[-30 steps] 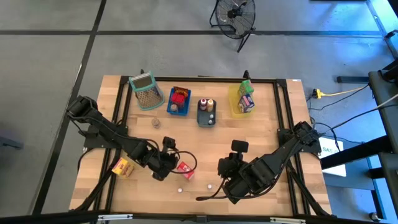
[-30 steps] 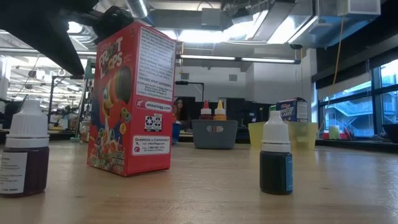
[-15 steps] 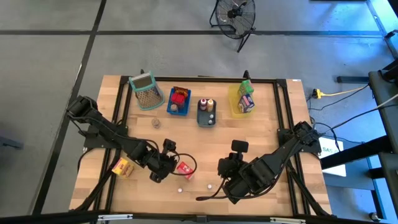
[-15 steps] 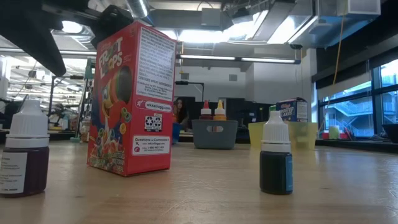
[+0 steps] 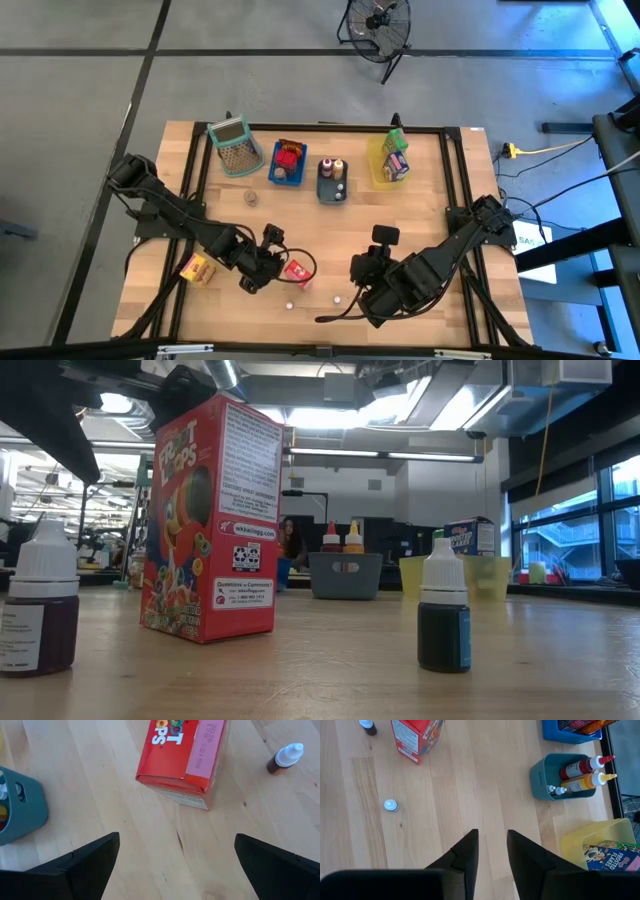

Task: Pick & Place Kitchen Items
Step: Put the red cereal box into the yellow bin

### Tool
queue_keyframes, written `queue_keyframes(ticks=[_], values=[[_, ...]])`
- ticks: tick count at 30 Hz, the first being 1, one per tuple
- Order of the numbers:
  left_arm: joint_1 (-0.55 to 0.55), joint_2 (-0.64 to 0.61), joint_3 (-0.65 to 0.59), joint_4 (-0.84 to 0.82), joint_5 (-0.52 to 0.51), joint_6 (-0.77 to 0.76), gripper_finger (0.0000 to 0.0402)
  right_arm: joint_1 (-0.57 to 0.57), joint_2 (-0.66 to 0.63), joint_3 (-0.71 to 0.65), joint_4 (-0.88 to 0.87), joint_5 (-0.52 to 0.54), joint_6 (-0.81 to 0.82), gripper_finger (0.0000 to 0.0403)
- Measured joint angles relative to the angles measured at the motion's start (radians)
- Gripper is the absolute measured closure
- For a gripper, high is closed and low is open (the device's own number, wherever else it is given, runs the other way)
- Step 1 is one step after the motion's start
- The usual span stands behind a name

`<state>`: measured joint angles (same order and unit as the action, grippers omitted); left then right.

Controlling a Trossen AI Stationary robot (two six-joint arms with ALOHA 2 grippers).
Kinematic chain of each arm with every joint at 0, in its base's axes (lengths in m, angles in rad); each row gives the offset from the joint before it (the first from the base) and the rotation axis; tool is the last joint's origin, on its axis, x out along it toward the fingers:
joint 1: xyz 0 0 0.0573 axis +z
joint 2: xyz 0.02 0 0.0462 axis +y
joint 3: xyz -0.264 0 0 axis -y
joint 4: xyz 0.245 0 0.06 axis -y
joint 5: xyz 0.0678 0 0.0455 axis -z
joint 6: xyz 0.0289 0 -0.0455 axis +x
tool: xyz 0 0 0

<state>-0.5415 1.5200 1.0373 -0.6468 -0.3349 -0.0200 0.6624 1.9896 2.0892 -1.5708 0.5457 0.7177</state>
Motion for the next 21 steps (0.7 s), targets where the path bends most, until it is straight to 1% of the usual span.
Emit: queue_keyframes(ticks=[8, 14, 17, 21], values=[[0.001, 0.000, 0.000, 0.000, 0.001, 0.000, 0.0009, 0.000, 0.000, 0.000, 0.000, 0.000, 0.000, 0.0298], [0.012, 0.000, 0.000, 0.004, 0.005, 0.034, 0.0010, 0.000, 0.000, 0.000, 0.000, 0.000, 0.000, 0.0298], [0.033, 0.000, 0.000, 0.037, 0.026, 0.034, 0.0009, 0.000, 0.000, 0.000, 0.000, 0.001, 0.000, 0.0298], [0.064, 0.000, 0.000, 0.056, 0.087, 0.034, 0.0011, 0.000, 0.000, 0.000, 0.000, 0.001, 0.000, 0.0298]])
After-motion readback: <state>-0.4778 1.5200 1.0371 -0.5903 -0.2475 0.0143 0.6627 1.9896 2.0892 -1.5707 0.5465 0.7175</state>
